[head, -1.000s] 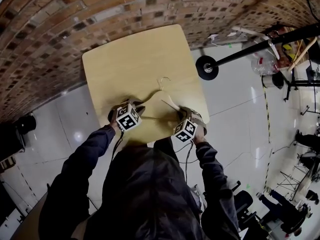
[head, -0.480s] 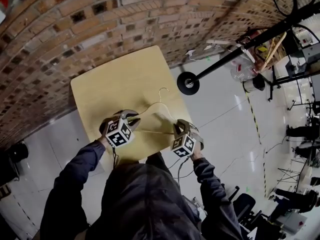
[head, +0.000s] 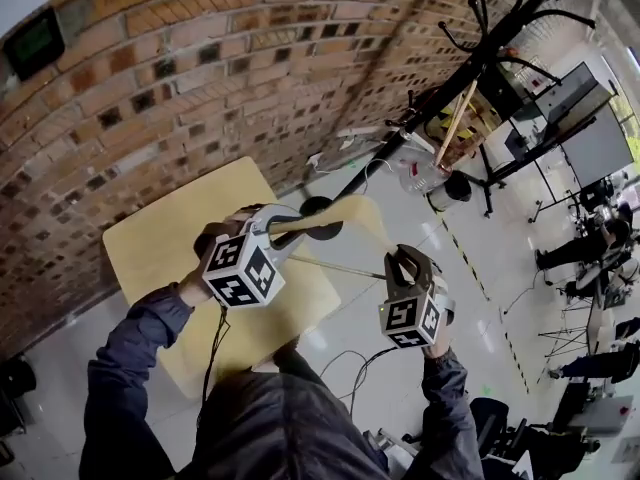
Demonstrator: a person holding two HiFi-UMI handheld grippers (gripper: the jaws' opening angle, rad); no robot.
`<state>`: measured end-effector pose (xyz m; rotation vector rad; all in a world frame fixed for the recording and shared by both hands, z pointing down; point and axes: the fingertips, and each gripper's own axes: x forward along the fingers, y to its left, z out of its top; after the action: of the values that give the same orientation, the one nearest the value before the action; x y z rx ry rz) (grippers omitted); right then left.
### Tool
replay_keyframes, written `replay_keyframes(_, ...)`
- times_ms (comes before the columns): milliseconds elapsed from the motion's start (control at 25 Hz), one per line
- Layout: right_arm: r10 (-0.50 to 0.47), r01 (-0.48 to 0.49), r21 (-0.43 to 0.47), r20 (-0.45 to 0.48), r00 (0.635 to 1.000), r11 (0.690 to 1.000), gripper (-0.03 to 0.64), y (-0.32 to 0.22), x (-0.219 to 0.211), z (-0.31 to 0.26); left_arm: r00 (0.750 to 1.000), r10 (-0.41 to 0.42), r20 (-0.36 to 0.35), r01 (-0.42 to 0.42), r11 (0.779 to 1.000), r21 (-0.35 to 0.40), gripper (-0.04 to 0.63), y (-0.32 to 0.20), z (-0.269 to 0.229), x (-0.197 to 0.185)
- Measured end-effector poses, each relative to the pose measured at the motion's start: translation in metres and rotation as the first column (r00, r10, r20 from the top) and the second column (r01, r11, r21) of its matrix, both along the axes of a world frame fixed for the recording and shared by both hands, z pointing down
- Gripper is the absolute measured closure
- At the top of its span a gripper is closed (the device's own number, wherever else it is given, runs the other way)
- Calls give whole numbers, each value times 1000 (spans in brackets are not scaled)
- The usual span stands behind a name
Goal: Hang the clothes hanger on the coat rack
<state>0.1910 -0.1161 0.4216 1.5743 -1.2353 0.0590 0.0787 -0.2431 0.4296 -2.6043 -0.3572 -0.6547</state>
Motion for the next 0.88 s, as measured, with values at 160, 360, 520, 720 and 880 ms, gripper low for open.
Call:
replay_keyframes(160, -6, 6, 37, -5, 1000, 999, 516, 15, 41, -50, 998, 27, -49, -24, 998, 59, 511, 12, -49, 45)
replay_keyframes(360, -55, 60, 91, -56, 997, 994, 517, 25, 108, -102, 995, -1, -99, 15, 989, 145, 511, 24, -102, 107)
replay_keyframes(520, -124, 137, 119, -107, 986, 983, 517, 31, 159, -150, 988, -43, -150, 68, 984, 165, 511, 34, -145, 153)
replay_keyframes(720, -153, 193, 179, -216, 964, 965, 517, 36, 213, -220, 971, -78, -225, 130, 965, 229, 511, 41, -218, 202)
replay_keyframes(880, -157, 213, 218, -250, 955, 952, 517, 31, 249, -270, 964, -73, -256, 148, 947, 286, 509, 38, -272, 237)
